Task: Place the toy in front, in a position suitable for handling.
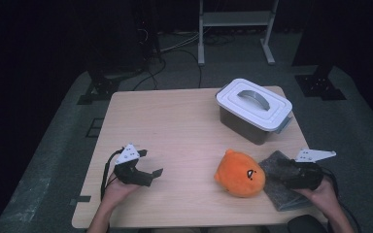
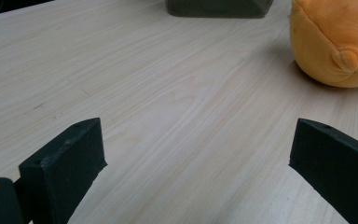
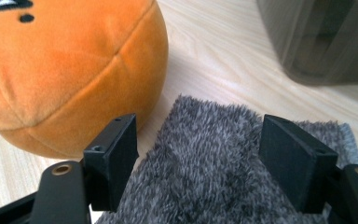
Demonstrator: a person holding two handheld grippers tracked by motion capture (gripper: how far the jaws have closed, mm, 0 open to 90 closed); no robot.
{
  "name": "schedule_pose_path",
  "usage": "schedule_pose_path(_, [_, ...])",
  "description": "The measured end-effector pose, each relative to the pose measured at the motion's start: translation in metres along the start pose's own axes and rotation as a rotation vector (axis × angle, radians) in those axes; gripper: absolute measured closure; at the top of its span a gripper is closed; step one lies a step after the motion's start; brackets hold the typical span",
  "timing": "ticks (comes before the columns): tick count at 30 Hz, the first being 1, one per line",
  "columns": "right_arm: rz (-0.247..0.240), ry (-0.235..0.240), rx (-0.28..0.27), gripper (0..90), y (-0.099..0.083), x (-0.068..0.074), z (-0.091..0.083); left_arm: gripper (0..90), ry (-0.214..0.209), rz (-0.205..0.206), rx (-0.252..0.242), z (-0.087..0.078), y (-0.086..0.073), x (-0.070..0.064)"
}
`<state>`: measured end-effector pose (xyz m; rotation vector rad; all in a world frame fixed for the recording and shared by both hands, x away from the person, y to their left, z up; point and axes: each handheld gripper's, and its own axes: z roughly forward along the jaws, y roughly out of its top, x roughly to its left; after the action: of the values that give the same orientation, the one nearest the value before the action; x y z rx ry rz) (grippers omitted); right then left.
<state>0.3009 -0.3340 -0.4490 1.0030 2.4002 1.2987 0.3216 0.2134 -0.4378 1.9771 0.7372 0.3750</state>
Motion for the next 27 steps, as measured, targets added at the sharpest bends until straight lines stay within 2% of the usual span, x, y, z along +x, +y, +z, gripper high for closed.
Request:
schedule_pose_path(7, [0.007, 0.014, -0.026, 24.8, 0.0, -0.001, -0.001, 2.3, -0.001, 0.005, 0.003, 0.001, 0.0, 0.001])
schedule_pose_path(13, [-0.012, 0.02, -0.072, 23.1, 0.011, 0.004, -0.008, 2.3, -0.006, 0.005, 0.004, 0.0, -0.001, 0.002])
schedule_pose_path(18, [-0.038, 0.055, -0.111, 21.8, 0.026, 0.012, -0.012, 2.3, -0.01, 0.008, 0.003, 0.001, 0.0, 0.001])
schedule_pose_path(22, [-0.073, 0.096, -0.114, 20.1, 0.038, 0.023, -0.009, 2.3, -0.013, 0.007, 0.001, 0.002, 0.0, 0.001])
schedule_pose_path(27, [-0.125, 0.152, -0.089, 18.9, 0.05, 0.039, 0.003, 2.3, -0.022, 0.016, 0.007, 0.003, 0.0, 0.0])
